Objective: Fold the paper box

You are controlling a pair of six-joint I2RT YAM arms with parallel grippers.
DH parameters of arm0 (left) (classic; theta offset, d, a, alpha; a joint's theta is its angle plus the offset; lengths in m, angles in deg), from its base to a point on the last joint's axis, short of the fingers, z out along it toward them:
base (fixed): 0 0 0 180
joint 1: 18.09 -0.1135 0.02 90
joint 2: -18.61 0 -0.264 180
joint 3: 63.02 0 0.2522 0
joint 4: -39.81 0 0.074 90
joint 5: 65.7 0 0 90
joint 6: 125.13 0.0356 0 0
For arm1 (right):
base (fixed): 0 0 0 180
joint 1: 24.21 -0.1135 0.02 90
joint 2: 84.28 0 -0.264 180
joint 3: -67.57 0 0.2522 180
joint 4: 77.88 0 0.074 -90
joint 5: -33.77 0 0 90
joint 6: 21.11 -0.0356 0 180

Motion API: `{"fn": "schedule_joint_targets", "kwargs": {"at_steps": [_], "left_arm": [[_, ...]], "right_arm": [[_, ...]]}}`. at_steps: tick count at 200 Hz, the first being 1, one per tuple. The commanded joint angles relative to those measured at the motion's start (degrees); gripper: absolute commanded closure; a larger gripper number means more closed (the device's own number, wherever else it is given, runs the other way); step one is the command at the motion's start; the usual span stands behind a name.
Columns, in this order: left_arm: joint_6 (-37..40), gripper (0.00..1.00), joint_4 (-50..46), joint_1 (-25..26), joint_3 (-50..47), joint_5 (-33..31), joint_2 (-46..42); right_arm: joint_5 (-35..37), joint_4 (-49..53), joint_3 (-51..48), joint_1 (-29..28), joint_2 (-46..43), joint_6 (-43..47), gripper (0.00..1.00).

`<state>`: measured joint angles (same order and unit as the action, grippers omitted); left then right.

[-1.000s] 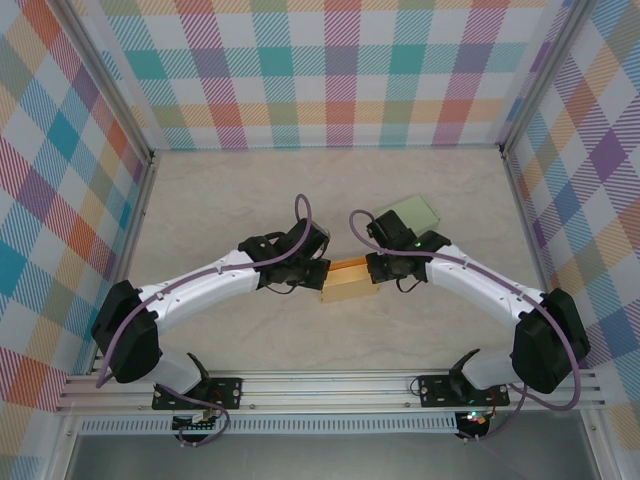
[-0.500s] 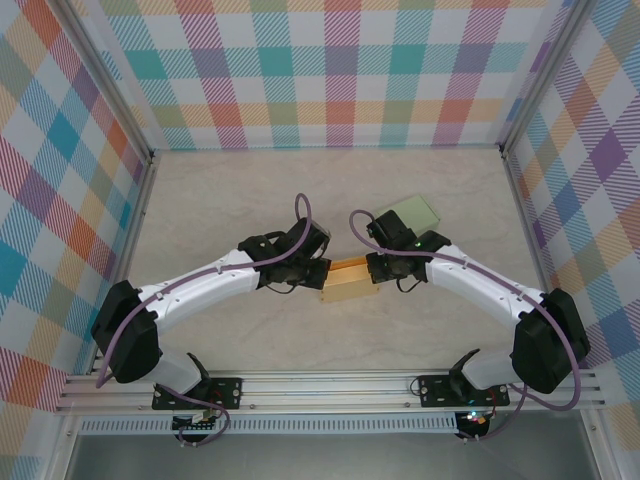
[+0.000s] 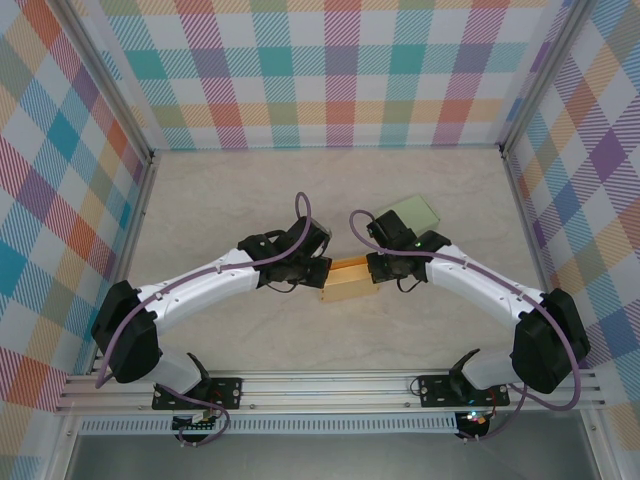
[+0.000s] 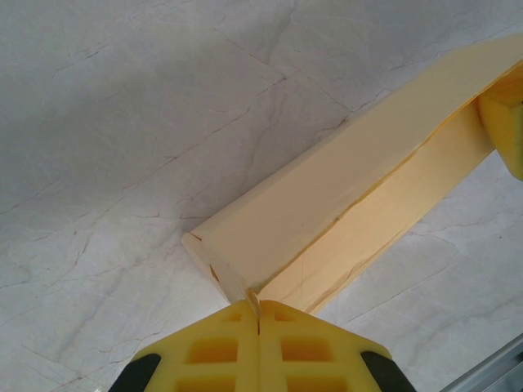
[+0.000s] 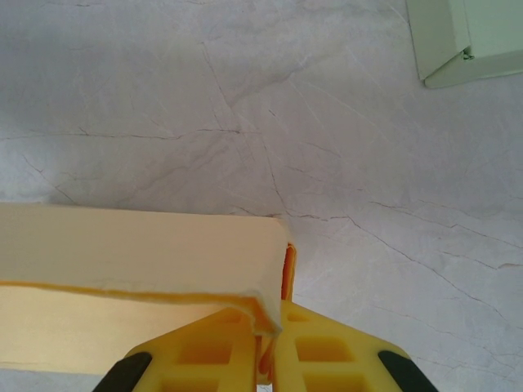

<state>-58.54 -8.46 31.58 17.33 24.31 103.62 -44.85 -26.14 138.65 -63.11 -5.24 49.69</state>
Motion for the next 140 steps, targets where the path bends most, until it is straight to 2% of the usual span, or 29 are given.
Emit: {"fn": "schedule_joint_targets", "kwargs": {"at_steps": [1, 140], "left_arm": [[-0.84, 0.97, 4.16, 0.24, 2.59, 3.41, -0.27], [-4.40, 0.97, 9.41, -1.55, -0.85, 5.83, -1.83]], "right_arm": [[-4.69, -0.25, -0.98, -1.54, 1.56, 0.57, 0.88], [-4.43, -0.09, -0.98, -1.62, 1.90, 0.66, 0.88]]}}
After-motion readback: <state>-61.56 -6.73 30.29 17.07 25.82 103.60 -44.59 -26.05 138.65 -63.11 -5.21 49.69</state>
